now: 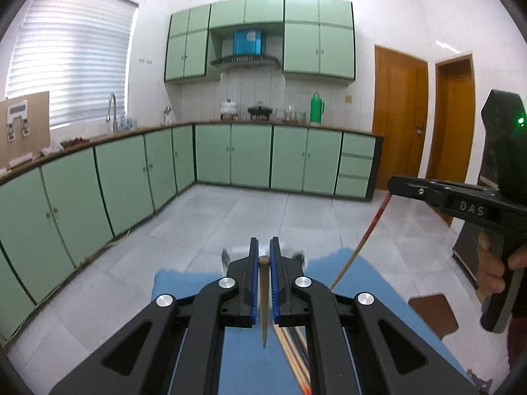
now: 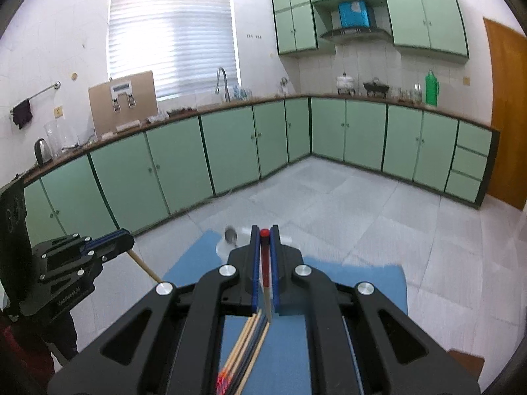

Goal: Organize utensils
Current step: 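Lift both chopsticks and drop them into the white holder, then return both tools over the remaining chopsticks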

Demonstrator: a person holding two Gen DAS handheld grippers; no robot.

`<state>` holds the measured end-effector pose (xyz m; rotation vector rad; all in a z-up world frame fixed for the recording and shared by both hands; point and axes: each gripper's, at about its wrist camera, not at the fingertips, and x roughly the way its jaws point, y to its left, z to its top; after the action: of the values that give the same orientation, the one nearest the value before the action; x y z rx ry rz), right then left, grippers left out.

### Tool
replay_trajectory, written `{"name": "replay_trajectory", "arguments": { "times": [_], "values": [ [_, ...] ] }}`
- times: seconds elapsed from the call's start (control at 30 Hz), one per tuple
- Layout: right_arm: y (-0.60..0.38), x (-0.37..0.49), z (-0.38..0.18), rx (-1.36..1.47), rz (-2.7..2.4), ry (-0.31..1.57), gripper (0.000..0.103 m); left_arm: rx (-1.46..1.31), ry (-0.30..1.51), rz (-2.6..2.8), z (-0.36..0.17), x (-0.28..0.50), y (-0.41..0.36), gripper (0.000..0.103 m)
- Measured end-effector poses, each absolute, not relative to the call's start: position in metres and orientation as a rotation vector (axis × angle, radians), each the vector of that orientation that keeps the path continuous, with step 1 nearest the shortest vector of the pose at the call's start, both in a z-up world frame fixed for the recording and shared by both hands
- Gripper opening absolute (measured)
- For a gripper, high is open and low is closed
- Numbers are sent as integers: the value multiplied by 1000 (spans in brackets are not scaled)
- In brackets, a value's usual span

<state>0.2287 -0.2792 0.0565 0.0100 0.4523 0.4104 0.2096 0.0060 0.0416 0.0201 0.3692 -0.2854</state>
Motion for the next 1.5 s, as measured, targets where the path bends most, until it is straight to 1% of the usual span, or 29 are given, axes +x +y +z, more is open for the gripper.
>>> {"name": "replay_trajectory", "arguments": {
  "times": [0.23,0.4,0.47,0.6,0.83,0.87,0.9,0.93,0.97,1.0,1.03,1.07,1.1,1.13,1.17,1.23,1.3,1.4,1.5],
  "values": [
    [-274,266,86,7,384,363,5,5,225,-286,88,234,0,6],
    [-270,297,82,26,383,359,5,0,161,-274,101,263,-6,6],
    [-268,311,74,31,380,372,5,8,147,-263,96,278,-9,6],
    [-263,329,54,21,376,398,5,20,163,-246,69,310,-14,6],
    [-247,348,16,-1,393,490,6,-7,325,-258,16,355,-10,7],
    [-245,349,11,-4,391,500,8,-11,340,-257,10,357,-9,10],
    [-245,348,7,-5,391,506,11,-10,348,-252,8,356,-6,18],
    [-243,347,5,-7,390,510,16,-11,353,-247,6,353,-4,23],
    [-242,345,4,-8,387,511,29,-14,352,-244,5,351,-3,33],
    [-243,343,4,-8,377,505,42,-18,347,-240,6,345,0,39],
    [-245,338,5,-5,361,492,45,-20,344,-239,7,340,1,40],
    [-247,334,7,-2,351,480,47,-20,340,-237,8,333,3,43],
    [-250,329,9,0,343,468,54,-19,338,-233,10,329,3,48],
    [-253,323,11,3,334,460,58,-16,336,-225,10,319,5,50],
    [-257,314,13,11,315,446,65,-16,335,-218,9,308,6,53],
    [-265,299,13,21,290,425,72,-8,343,-215,3,288,7,58],
    [-273,278,10,33,272,406,88,-4,358,-204,-7,268,7,66],
    [-280,244,-6,44,245,401,92,-18,393,-200,-30,236,8,70],
    [-284,216,-35,50,234,448,94,-25,444,-194,-57,209,8,73]
  ]
}}
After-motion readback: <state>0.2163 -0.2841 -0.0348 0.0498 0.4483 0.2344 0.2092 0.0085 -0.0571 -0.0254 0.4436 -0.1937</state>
